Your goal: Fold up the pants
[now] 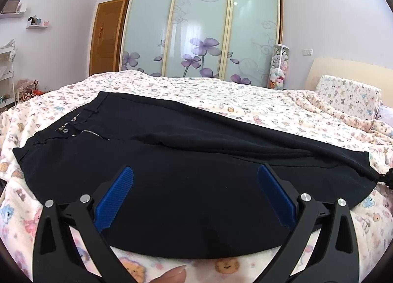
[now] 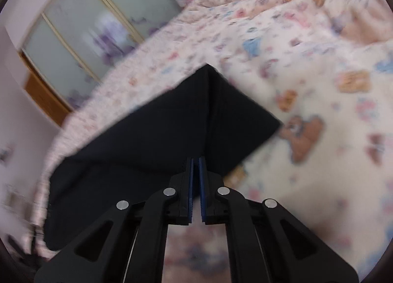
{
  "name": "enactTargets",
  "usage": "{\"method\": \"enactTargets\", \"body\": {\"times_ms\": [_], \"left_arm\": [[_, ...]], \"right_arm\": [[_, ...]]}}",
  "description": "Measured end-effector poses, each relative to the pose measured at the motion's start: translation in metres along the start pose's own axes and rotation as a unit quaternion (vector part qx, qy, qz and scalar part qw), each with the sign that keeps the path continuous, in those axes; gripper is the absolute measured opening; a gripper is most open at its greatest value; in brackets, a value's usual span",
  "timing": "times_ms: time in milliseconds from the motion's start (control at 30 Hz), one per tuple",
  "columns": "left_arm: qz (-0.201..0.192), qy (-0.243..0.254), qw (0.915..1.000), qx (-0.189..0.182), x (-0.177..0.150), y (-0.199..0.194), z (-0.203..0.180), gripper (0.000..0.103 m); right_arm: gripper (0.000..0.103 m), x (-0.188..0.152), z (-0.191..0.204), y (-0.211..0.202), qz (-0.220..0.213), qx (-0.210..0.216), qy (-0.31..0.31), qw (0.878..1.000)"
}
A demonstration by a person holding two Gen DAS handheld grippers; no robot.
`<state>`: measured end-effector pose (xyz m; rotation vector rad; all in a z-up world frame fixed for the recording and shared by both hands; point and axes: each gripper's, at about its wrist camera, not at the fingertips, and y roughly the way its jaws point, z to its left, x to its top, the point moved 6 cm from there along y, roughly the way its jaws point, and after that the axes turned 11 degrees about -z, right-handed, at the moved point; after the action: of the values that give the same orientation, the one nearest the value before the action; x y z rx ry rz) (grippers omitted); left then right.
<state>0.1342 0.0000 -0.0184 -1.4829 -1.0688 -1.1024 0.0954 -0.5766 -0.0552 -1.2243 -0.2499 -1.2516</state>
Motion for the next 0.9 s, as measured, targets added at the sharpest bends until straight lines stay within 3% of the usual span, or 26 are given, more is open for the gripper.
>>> {"method": "enactTargets", "body": {"times_ms": [67,100,133,167,200,267,300,367,467,567,667,767,867,900], "left_arm": [[0.005,-0.006,0.9999,-0.007,-0.001,-0.002,0.001,0.101],[0.009,-0.01,0.9998,-0.014,-0.002,-0.003,0.001,0.101],[0.013,-0.014,0.9995,-0.023,-0.003,-0.003,0.0,0.101],[0.018,-0.015,0.9993,-0.03,-0.004,-0.003,-0.001,0.101],[0.019,-0.015,0.9992,-0.033,-0.005,-0.003,-0.003,0.101],[0.024,-0.017,0.9988,-0.04,-0.006,-0.001,-0.004,0.101],[0.028,-0.018,0.9985,-0.043,-0.006,0.0,-0.005,0.101],[0.041,-0.025,0.9975,-0.052,-0.009,0.004,-0.005,0.101],[0.05,-0.037,0.9968,-0.05,-0.011,0.006,0.0,0.101],[0.036,-0.054,0.9972,-0.038,-0.004,0.001,0.008,0.101],[0.023,-0.071,0.9966,-0.036,0.004,-0.005,0.015,0.101],[0.038,-0.078,0.9953,-0.042,0.008,-0.002,0.018,0.101],[0.055,-0.089,0.9931,-0.054,0.008,0.003,0.018,0.101],[0.06,-0.093,0.9921,-0.06,0.007,0.004,0.018,0.101]], "right_arm": [[0.015,0.004,0.004,-0.011,-0.002,-0.011,0.003,1.0],[0.03,0.008,0.009,-0.02,-0.006,-0.005,0.012,1.0],[0.053,0.011,0.016,-0.028,-0.012,0.009,0.021,1.0],[0.063,0.012,0.025,-0.033,-0.02,0.023,0.026,0.999],[0.066,0.014,0.039,-0.038,-0.028,0.057,0.037,0.997],[0.063,0.013,0.069,-0.035,-0.021,0.127,0.074,0.989],[0.056,0.011,0.083,-0.028,-0.004,0.164,0.107,0.981],[0.052,0.0,0.114,-0.002,0.041,0.219,0.174,0.959],[0.045,-0.018,0.153,0.041,0.093,0.241,0.22,0.941],[0.04,-0.033,0.175,0.083,0.116,0.225,0.253,0.934],[0.038,-0.042,0.173,0.117,0.113,0.185,0.297,0.93],[0.034,-0.041,0.157,0.137,0.09,0.143,0.336,0.927],[0.026,-0.036,0.14,0.14,0.05,0.104,0.342,0.933],[0.016,-0.035,0.133,0.143,0.043,0.094,0.349,0.931]]}}
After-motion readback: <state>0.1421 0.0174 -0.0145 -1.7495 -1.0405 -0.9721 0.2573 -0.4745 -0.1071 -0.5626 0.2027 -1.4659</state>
